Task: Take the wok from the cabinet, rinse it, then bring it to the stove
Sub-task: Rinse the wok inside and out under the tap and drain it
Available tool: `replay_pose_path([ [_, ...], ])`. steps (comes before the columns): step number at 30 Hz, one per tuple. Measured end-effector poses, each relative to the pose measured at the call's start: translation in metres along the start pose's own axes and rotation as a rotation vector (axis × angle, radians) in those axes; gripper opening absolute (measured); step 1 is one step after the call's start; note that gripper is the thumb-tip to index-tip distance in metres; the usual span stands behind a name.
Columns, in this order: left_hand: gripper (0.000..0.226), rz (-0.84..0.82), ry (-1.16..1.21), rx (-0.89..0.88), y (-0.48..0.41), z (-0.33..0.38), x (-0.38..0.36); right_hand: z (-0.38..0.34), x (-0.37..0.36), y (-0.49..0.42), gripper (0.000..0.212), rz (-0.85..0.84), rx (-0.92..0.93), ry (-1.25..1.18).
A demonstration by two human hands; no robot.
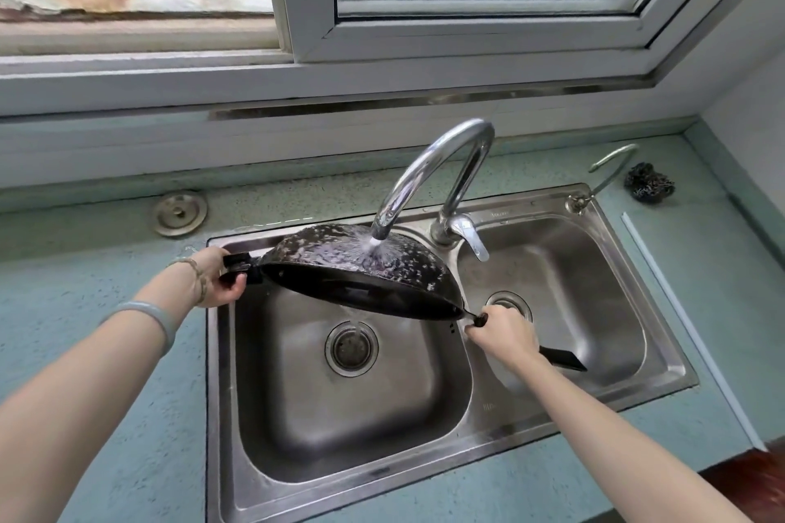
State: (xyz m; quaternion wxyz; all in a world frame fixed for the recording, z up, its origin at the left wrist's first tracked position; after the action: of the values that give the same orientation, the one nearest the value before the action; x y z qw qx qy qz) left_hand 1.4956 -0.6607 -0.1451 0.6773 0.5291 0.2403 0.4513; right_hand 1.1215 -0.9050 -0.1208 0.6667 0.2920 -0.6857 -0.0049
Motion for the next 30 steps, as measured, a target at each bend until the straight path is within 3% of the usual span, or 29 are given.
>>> replay_pose_path([
  [7,0.024,-0.018,0.071,-0.018,-0.001,-0.004,-0.001,-0.003,0.028,0.002,0.019,0.121,0.05,0.092],
  [19,0.02,-0.134,0.115,-0.018,-0.014,-0.024,0.002,0.007,0.036,0.03,0.03,0.348,0.171,0.165],
  [27,0.042,-0.168,0.094,-0.072,-0.001,-0.037,-0.014,0.019,0.047,0.042,0.019,0.64,0.336,0.028],
  [30,0.042,-0.072,0.123,-0.181,-0.002,-0.037,-0.014,0.016,0.052,0.043,0.014,0.68,0.371,0.008],
])
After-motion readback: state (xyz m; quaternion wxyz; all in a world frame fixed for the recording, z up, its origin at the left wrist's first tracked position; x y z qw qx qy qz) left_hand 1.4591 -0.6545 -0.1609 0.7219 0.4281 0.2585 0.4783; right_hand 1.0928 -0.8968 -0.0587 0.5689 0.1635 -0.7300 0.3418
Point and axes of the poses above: each hand's wrist, its own y-axis away from the middle knuckle, its own x-axis out of the back of the hand, z = x × y, the point moved 4 cm from there along -y, towards the middle knuckle, and after that the axes turned 5 degrees about z, right-handed, at the moved point
